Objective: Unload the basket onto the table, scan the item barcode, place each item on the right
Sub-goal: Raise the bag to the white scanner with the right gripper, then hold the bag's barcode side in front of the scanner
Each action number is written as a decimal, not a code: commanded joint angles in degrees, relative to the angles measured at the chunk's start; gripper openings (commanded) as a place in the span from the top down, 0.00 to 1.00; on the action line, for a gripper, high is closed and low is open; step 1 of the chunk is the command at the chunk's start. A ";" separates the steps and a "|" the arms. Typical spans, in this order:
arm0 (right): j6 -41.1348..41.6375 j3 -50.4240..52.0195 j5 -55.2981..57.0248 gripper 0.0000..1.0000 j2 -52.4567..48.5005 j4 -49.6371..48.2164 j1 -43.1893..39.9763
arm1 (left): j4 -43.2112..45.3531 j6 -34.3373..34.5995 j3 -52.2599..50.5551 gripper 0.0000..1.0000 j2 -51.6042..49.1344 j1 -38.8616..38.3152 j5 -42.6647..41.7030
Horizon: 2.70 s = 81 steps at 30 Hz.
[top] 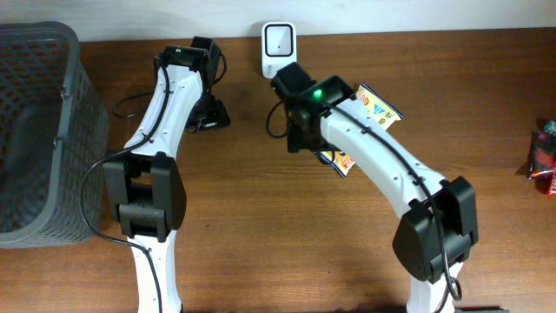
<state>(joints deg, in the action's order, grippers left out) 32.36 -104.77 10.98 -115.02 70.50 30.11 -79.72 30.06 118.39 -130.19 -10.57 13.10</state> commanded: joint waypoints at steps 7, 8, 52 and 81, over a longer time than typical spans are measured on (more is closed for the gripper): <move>0.07 -1.27 -13.75 0.15 -0.33 -9.44 -18.51 | -0.07 0.72 0.17 0.01 -0.09 0.09 0.20; 0.07 -1.27 -15.19 0.15 -0.61 -10.10 -19.21 | -0.07 0.72 0.17 0.01 -0.09 0.09 0.20; -3.48 -20.35 -22.84 0.96 -17.86 -25.59 -17.09 | -0.07 0.72 0.17 0.01 -0.09 0.24 0.20; -30.64 -20.28 -4.94 0.96 -23.10 -39.89 -8.02 | -0.07 0.72 0.17 0.01 -0.09 0.24 0.20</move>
<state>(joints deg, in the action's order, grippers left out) 2.35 -124.55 5.13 -139.04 30.79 21.91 -79.72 30.06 118.39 -130.19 -10.57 13.10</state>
